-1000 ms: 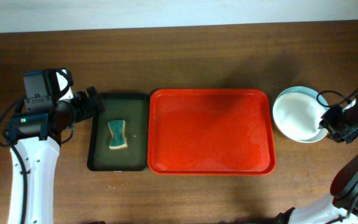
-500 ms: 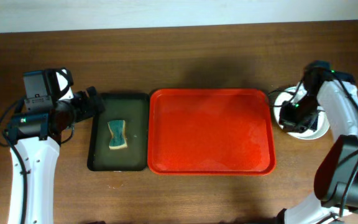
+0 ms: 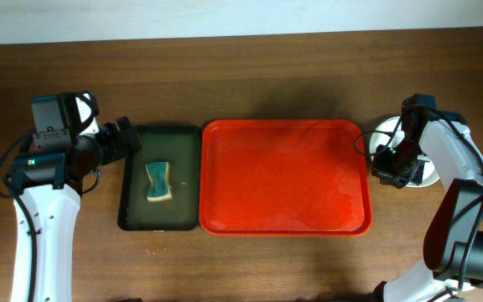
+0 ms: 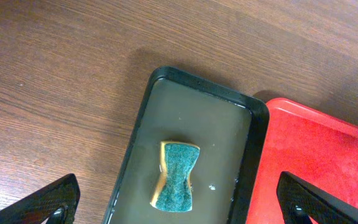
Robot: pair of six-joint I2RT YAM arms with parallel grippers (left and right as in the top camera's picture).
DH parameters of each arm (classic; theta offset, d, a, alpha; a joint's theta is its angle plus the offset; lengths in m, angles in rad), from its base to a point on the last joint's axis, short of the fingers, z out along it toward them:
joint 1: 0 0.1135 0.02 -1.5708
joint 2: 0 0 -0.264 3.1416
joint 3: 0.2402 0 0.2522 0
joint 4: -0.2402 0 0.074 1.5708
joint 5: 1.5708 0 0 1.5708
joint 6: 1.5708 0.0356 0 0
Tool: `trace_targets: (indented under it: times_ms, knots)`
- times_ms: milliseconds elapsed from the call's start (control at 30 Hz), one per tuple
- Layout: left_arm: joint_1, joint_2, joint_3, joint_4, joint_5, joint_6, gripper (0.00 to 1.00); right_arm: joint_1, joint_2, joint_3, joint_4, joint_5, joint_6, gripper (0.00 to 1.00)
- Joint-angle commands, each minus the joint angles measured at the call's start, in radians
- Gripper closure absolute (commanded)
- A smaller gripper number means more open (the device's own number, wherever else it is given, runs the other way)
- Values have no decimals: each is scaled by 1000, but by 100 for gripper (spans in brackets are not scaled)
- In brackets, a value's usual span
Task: Clean dirty plates on tray and stack at the side
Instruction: 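Release the white plate and raise the right gripper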
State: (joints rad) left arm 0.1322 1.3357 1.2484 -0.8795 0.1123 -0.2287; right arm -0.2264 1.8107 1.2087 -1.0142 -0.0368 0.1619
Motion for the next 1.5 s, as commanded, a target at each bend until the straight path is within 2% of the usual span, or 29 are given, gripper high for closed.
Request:
trace_targets:
  times_ms: [0,100,133,167,200,267,1033,1467]
  knots:
    - [4,-6,8,-1,-4,-9,1,1,-19,-7,63,67,11,91]
    - [4,-6,8,-2,-4,-9,1,1,-20,17,46,38,11,90]
    - [4,-6,8,-2,-4,-9,1,1,-20,42,8,17,10,85]
    - [4,-6,8,-2,-4,-9,1,1,-21,76,-36,10,4,75]
    - [4,-6,8,-1,-4,-9,1,1,-21,121,-91,11,-1,58]
    - [4,-6,8,-1,-4,-9,1,2,-21,163,-142,11,-1,2]
    - [4,-6,8,-2,-4,-9,1,5,-43,163,-130,11,0,2]
    - [4,-6,8,-2,-4,-9,1,5,-483,163,-131,11,0,2]
